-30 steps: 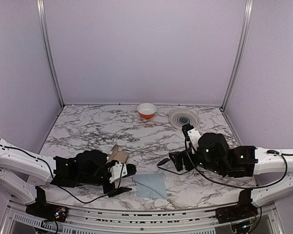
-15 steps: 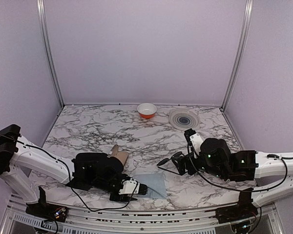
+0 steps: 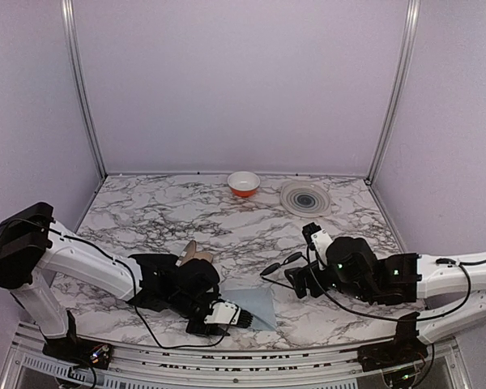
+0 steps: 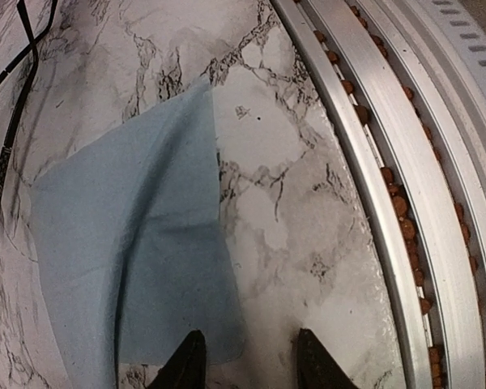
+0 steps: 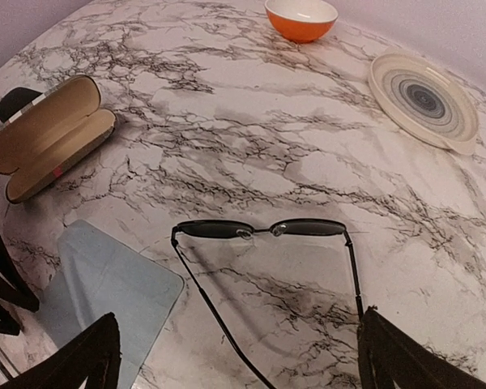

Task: Organize the sunglasses
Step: Fold the glasses cleaning cloth at the center of the board.

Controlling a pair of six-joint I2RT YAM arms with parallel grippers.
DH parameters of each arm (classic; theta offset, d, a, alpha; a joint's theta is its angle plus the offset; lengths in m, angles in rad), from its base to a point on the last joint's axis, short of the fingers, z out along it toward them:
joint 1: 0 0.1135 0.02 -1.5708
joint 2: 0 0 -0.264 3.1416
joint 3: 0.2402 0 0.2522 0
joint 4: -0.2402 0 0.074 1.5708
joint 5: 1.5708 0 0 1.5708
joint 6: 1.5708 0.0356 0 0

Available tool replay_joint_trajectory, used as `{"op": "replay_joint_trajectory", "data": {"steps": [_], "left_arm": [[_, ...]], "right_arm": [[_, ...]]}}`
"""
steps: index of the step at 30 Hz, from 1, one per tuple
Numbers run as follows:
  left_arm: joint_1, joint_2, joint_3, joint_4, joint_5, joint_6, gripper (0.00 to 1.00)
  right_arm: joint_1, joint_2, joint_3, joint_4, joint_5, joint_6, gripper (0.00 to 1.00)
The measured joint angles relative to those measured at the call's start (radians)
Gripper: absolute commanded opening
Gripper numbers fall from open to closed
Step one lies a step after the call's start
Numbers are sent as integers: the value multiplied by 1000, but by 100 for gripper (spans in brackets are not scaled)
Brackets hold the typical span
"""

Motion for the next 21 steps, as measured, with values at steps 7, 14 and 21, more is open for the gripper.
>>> {"op": "replay_joint_trajectory", "data": {"steps": [7, 14, 21], "left_arm": [[38, 22, 36, -57, 32, 25, 37], [47, 80, 107, -90, 70, 57, 26], [59, 96, 125, -107, 92, 73, 13]], "right_arm": [[0, 6, -16, 3, 0, 0, 99], [0, 23, -16, 8, 1, -2, 99], [-2, 31, -16, 8, 1, -12, 100]]}}
